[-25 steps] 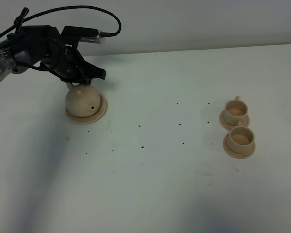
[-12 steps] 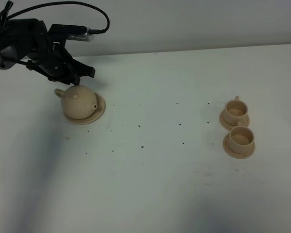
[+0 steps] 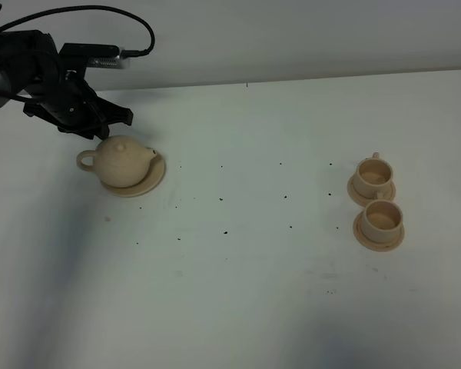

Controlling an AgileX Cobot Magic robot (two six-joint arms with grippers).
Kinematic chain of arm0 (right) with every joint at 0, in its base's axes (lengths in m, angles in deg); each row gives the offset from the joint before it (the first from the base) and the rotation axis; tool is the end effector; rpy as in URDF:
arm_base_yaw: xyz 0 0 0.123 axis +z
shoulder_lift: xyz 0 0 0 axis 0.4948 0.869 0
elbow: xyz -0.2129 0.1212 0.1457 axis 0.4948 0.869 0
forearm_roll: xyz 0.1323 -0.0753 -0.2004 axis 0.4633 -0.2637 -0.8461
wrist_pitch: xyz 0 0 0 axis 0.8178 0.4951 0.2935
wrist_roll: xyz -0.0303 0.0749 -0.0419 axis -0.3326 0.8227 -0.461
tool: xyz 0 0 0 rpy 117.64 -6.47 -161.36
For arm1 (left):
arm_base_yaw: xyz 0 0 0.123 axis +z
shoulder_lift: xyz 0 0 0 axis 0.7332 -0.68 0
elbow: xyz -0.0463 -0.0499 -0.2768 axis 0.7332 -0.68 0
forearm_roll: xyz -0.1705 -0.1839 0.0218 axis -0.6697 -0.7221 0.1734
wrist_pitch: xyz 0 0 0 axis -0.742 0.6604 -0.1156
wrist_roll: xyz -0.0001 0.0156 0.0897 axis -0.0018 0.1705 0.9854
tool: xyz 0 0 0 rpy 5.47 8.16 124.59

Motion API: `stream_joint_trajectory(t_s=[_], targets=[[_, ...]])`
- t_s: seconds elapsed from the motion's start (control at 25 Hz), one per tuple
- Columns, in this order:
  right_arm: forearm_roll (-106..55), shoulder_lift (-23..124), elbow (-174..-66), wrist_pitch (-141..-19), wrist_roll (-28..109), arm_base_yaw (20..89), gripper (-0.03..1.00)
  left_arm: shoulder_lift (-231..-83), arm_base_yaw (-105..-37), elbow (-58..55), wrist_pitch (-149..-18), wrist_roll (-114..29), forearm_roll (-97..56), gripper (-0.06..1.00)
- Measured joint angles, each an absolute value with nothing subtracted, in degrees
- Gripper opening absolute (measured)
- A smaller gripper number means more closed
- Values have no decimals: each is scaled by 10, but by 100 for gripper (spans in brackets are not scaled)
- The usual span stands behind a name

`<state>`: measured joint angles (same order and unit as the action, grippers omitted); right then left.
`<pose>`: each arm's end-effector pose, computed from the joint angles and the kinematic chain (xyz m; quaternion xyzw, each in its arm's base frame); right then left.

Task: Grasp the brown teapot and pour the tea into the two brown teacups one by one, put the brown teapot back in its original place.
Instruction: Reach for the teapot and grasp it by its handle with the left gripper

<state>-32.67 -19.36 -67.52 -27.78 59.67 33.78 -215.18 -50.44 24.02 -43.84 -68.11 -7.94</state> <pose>0.0060 0.0015 0.2720 -0.0599 0.8727 0.0081 0.4845 0.4952 -0.0297 0.1579 0.0916 0.9710 0.0007 0.2209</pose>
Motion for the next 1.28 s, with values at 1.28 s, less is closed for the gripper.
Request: stream_joint_trajectory(t_s=[1.28], targets=[[-327,-194,-675,-278,597,338,33,-2119,-461,240,-300,-603,-61,25]])
